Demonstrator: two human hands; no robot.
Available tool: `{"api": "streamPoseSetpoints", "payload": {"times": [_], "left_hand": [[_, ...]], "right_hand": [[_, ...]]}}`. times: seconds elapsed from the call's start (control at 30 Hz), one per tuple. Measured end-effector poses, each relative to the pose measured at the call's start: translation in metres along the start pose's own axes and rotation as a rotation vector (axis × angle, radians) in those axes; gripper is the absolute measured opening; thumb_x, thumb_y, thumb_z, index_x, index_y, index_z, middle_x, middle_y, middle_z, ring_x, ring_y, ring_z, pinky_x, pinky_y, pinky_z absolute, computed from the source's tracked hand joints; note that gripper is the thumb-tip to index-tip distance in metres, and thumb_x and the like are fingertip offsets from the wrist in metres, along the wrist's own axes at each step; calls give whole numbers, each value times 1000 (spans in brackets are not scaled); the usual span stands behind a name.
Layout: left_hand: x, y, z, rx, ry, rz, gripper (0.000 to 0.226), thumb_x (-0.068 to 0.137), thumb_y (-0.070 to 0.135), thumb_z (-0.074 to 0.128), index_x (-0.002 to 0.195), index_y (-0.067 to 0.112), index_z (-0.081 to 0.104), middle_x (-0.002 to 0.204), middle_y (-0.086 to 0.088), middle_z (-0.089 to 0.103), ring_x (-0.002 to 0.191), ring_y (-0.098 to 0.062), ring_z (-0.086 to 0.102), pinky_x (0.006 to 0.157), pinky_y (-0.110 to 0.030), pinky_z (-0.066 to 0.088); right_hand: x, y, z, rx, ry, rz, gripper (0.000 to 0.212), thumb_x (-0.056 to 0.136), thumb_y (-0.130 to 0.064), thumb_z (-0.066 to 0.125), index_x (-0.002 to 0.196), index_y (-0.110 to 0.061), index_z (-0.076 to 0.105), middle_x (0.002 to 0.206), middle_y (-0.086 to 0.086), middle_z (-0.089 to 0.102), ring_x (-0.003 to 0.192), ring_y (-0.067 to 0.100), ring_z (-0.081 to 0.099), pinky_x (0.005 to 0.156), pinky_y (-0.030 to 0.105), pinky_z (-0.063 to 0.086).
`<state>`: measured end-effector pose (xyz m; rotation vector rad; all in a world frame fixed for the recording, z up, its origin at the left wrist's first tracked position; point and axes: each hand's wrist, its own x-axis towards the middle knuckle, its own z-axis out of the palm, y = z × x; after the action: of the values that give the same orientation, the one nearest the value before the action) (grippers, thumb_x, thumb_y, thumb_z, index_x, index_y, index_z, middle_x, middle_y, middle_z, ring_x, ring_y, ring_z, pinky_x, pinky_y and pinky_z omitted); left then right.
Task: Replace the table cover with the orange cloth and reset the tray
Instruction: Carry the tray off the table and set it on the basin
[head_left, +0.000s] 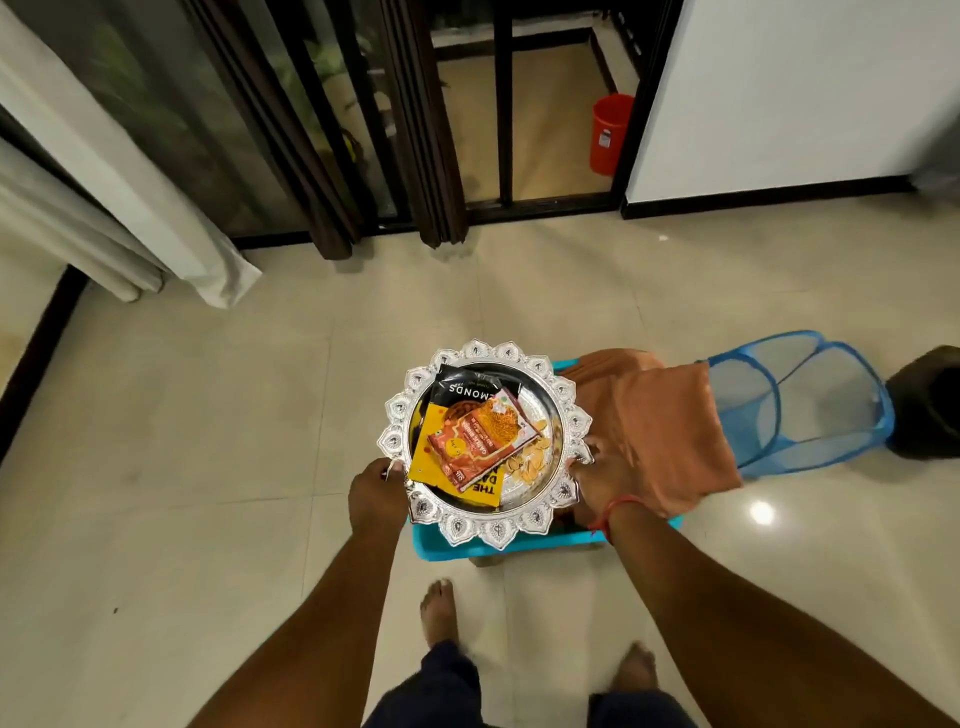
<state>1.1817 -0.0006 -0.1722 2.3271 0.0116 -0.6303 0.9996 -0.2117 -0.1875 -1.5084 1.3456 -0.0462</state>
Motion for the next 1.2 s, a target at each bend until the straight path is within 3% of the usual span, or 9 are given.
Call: {"api": "streamPoseSetpoints", "payload": {"times": [0.13, 0.3, 0.4, 0.5, 0.57, 0.77, 0.93, 1.1, 1.2], "left_hand": [[52, -27, -18, 18, -97, -33, 24, 97, 25, 57, 102, 5, 70, 91, -18, 71, 84, -36, 62, 71, -33, 43], [137, -93, -3, 41, -225, -152, 44, 74, 48, 56, 103, 16, 68, 98, -22, 70, 92, -46, 66, 82, -52, 57], [149, -86, -4, -14, -312, -197, 34, 82, 33, 64, 110, 15, 66, 107, -21, 69, 94, -40, 67, 91, -51, 54], [142, -64, -11, -30, -351, -194, 3, 91, 22, 62, 91, 19, 64, 99, -13, 67, 93, -34, 65, 92, -52, 54], [144, -61, -10, -42, -375, -217, 14, 93, 18, 60, 79, 21, 62, 92, -11, 65, 87, -32, 63, 88, -52, 54], [155, -59, -4, -102, -467, -313, 10, 92, 12, 61, 90, 22, 62, 105, -12, 66, 85, -24, 62, 90, -43, 53], [152, -55, 3, -127, -510, -315, 16, 92, 4, 58, 97, 19, 62, 93, -4, 64, 75, -13, 58, 69, -28, 53], [155, -58, 10, -92, -469, -304, 10, 88, 14, 61, 95, 21, 61, 105, -11, 67, 76, -19, 59, 83, -40, 55], [153, -57, 10, 8, -400, -321, 55, 73, 32, 66, 124, 14, 55, 126, -16, 59, 96, -31, 62, 90, -43, 53]], "right_hand": [[4, -6, 52, -44, 68, 59, 38, 86, -14, 71, 123, -16, 62, 122, 7, 68, 109, 28, 62, 94, 31, 46], [10, -5, 96, -101, 126, 106, 45, 85, -15, 74, 128, -12, 60, 129, 7, 65, 118, 27, 59, 97, 26, 40], [13, -2, 110, -101, 162, 123, 42, 87, -13, 72, 127, -11, 60, 128, 7, 66, 116, 27, 60, 96, 25, 41], [20, -2, 120, -97, 198, 141, 39, 87, -13, 71, 124, -13, 61, 124, 7, 68, 114, 26, 61, 91, 23, 40], [23, -1, 126, -92, 214, 147, 39, 87, -12, 71, 124, -14, 62, 122, 7, 69, 113, 26, 62, 90, 22, 40], [32, 6, 138, -60, 240, 190, 37, 87, -11, 70, 123, -15, 63, 121, 6, 69, 111, 25, 63, 88, 20, 39], [35, 12, 138, -55, 234, 230, 42, 89, -11, 69, 130, -14, 60, 127, 6, 66, 117, 26, 61, 90, 19, 36], [34, 7, 136, -98, 187, 201, 41, 92, -8, 62, 132, -12, 57, 133, 6, 63, 121, 27, 58, 91, 18, 34], [33, 6, 135, -108, 140, 153, 44, 91, -7, 62, 134, -13, 56, 134, 6, 61, 124, 26, 55, 104, 24, 36]]}}
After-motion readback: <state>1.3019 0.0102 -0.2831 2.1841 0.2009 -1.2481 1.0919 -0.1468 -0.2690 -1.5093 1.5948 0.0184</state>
